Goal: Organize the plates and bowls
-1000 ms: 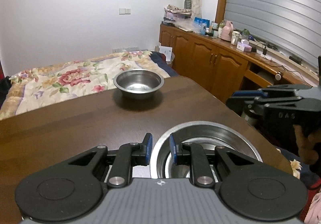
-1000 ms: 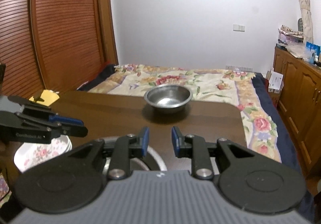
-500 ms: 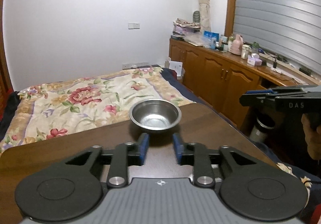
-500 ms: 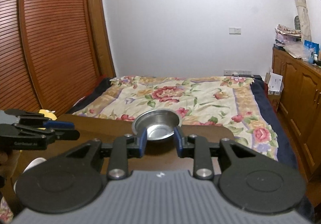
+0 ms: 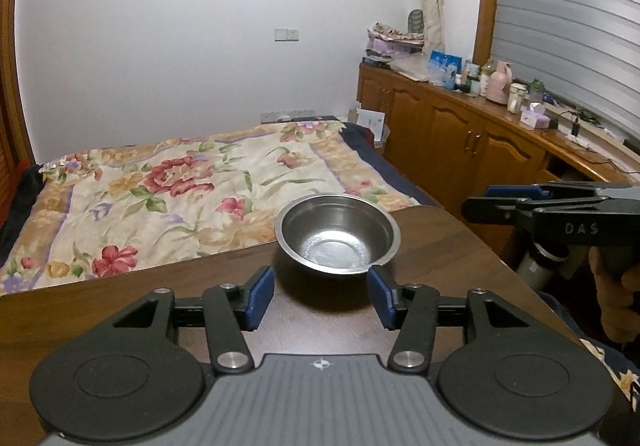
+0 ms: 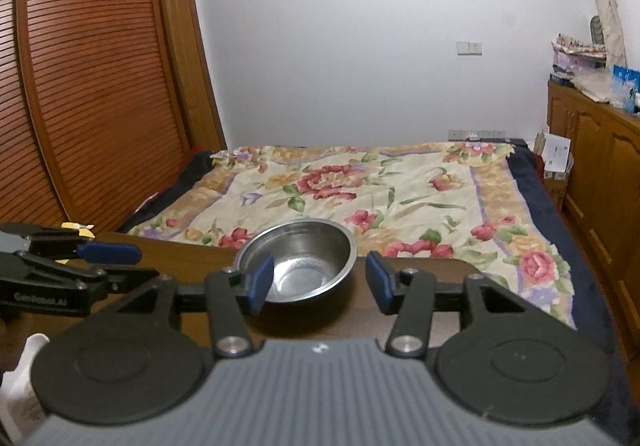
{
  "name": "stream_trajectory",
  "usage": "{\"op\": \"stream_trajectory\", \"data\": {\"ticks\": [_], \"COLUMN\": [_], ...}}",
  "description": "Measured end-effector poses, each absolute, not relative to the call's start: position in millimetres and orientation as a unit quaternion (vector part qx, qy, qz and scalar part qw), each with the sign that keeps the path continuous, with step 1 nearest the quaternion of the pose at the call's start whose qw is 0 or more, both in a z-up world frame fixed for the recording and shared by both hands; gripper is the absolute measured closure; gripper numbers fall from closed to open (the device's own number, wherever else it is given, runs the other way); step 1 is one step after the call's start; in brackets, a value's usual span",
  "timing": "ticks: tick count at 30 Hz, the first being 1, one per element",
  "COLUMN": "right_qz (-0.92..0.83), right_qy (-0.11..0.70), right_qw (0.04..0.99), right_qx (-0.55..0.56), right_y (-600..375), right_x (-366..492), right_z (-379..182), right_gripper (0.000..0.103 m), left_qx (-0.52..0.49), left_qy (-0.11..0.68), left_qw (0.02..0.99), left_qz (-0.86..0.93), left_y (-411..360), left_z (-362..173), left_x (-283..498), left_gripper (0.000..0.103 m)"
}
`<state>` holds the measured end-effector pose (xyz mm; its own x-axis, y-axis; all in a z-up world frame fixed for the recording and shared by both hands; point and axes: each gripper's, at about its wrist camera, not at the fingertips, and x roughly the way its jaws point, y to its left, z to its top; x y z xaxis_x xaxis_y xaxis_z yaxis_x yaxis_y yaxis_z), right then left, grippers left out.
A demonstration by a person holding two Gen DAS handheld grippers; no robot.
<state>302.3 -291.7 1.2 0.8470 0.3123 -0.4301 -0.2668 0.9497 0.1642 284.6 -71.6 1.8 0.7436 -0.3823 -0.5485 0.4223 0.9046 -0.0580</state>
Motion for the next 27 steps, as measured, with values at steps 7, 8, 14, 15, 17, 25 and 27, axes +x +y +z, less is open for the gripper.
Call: {"op": "stream_trajectory", "data": {"ticks": [7, 8, 14, 15, 17, 25, 27], "right_qz": [0.152, 0.152, 0.146, 0.145, 0.144, 0.146, 0.148], "right_qy": [0.243, 0.244, 0.254, 0.257, 0.262, 0.279, 0.280], "right_qw": [0.956, 0.956, 0.953, 0.952, 0.950, 0.943, 0.942], "right_qx": [0.060, 0.061, 0.077, 0.080, 0.087, 0.109, 0.114], "right_y": [-290.9, -290.8, -292.6, -292.4, -292.6, -290.0, -288.9], "right_x": [324.8, 327.5, 338.8, 341.3, 346.7, 362.3, 363.9], "right_z": [-9.8, -11.4, -25.1, -27.8, -33.5, -47.2, -48.4], "right_gripper": [0.051, 0.051, 0.051, 0.051, 0.051, 0.051, 0.051], "left_qx": [0.032, 0.032, 0.029, 0.028, 0.026, 0.019, 0.023], "left_qy": [0.298, 0.299, 0.309, 0.310, 0.312, 0.321, 0.326], "left_qw": [0.931, 0.931, 0.928, 0.928, 0.927, 0.925, 0.923], "left_qz": [-0.208, -0.207, -0.206, -0.206, -0.205, -0.203, -0.202], "left_y": [-81.5, -83.3, -91.1, -92.7, -94.8, -98.0, -98.5], "left_z": [-11.2, -13.0, -23.2, -25.5, -28.3, -37.2, -40.5], "left_x": [308.1, 310.9, 326.0, 327.7, 331.7, 349.8, 353.2], "left_gripper": [0.047, 0.047, 0.047, 0.047, 0.047, 0.047, 0.047]}}
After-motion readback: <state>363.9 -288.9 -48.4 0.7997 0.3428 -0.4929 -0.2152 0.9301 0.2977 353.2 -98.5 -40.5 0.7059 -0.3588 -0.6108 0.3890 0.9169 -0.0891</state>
